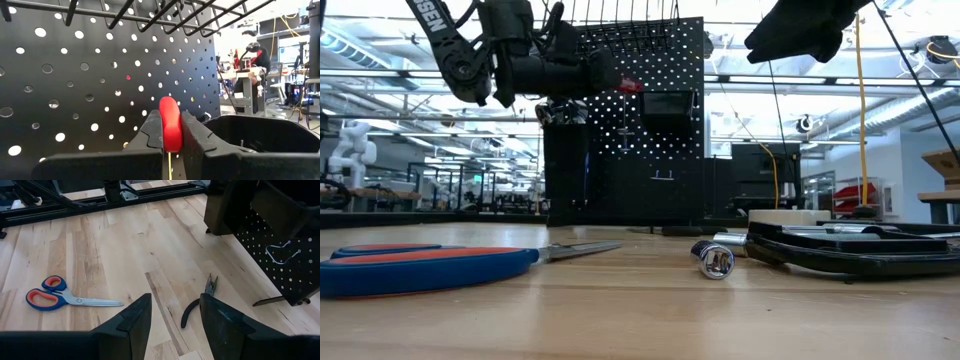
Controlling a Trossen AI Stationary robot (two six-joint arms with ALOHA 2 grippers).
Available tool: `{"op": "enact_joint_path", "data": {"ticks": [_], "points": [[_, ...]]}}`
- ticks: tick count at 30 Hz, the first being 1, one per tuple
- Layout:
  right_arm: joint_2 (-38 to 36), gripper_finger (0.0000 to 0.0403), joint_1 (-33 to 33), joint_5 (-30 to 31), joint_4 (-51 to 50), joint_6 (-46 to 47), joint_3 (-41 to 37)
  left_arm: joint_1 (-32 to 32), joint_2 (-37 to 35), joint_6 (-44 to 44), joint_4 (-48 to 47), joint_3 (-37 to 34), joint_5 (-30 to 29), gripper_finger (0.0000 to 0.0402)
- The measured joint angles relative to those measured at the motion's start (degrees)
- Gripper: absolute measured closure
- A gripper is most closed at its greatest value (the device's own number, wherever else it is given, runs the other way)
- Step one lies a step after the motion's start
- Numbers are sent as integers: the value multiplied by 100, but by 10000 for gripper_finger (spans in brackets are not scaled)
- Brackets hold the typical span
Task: Hang tools onto peg board
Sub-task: Hang the red allen wrench on the peg board
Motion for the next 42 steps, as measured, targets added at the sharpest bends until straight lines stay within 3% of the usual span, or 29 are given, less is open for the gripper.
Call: {"op": "enact_joint_path", "data": {"ticks": [19,25,31,42], "points": [[-2,243,0,0,0,0,0,-15,0,-81,-225,-2,-36,379],[-2,243,0,0,-4,-12,0,-207,22,247,-130,-67,-305,379],[-2,243,1,-2,-4,-17,0,-132,11,338,-54,-218,357,379],[-4,243,0,0,42,-45,0,142,-7,-79,-73,-202,545,379]]}}
